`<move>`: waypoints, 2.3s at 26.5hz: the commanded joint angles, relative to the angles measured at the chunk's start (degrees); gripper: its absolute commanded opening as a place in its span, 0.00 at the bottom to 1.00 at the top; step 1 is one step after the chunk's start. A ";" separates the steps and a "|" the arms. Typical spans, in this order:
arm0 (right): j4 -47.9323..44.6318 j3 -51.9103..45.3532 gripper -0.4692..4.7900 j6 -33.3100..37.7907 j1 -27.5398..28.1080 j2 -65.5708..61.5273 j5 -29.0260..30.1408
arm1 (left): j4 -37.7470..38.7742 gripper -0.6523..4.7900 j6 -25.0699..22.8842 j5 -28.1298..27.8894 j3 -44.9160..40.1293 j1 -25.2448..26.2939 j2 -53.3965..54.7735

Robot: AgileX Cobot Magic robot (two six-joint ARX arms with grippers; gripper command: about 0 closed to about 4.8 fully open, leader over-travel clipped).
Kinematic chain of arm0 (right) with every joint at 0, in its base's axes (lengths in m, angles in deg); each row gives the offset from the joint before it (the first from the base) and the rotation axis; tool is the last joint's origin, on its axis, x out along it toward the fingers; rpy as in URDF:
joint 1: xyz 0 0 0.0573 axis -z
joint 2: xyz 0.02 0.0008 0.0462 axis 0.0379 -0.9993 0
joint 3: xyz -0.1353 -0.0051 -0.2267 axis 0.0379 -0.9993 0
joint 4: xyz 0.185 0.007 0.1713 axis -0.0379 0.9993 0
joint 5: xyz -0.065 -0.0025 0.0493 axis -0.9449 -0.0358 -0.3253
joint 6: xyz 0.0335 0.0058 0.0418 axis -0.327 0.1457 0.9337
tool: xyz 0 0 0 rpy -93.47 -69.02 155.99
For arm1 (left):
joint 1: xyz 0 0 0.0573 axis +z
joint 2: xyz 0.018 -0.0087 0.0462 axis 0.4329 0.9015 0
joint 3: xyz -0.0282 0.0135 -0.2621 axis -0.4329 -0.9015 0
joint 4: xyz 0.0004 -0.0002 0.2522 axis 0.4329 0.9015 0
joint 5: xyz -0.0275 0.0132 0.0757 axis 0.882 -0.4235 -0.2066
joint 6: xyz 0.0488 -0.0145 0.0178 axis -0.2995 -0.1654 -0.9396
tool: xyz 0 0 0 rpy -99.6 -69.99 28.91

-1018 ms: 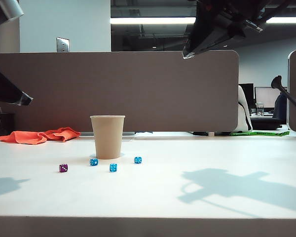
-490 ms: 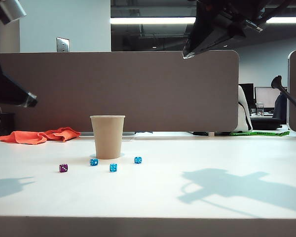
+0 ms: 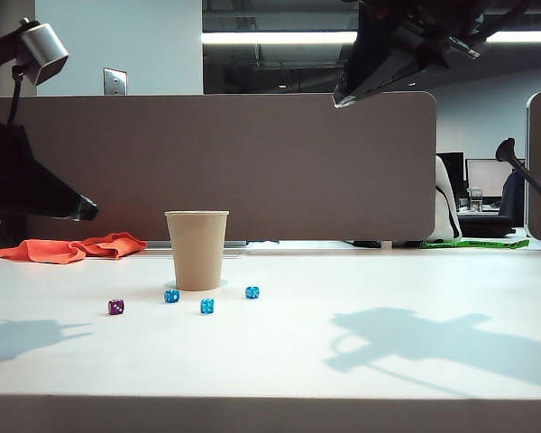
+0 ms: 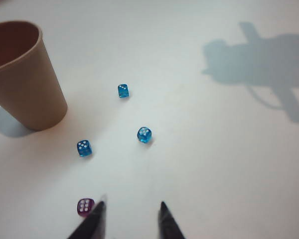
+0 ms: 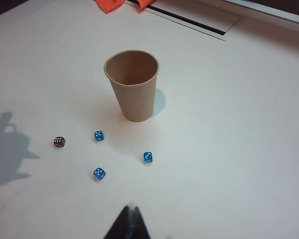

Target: Pick up the dice with a different color and drop it into the paper cup.

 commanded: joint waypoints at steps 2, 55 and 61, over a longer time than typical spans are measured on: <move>-0.22 0.11 0.08 0.20 -0.02 0.15 -0.11 | -2.25 0.37 0.35 -1.62 0.20 -0.07 0.81; 0.33 0.11 0.08 0.20 0.00 0.15 -0.11 | -7.61 0.37 -4.55 -5.33 0.42 -0.07 11.67; 0.33 0.11 0.08 0.20 0.00 0.15 -0.11 | -8.11 0.37 -7.04 -6.84 0.44 -0.07 13.03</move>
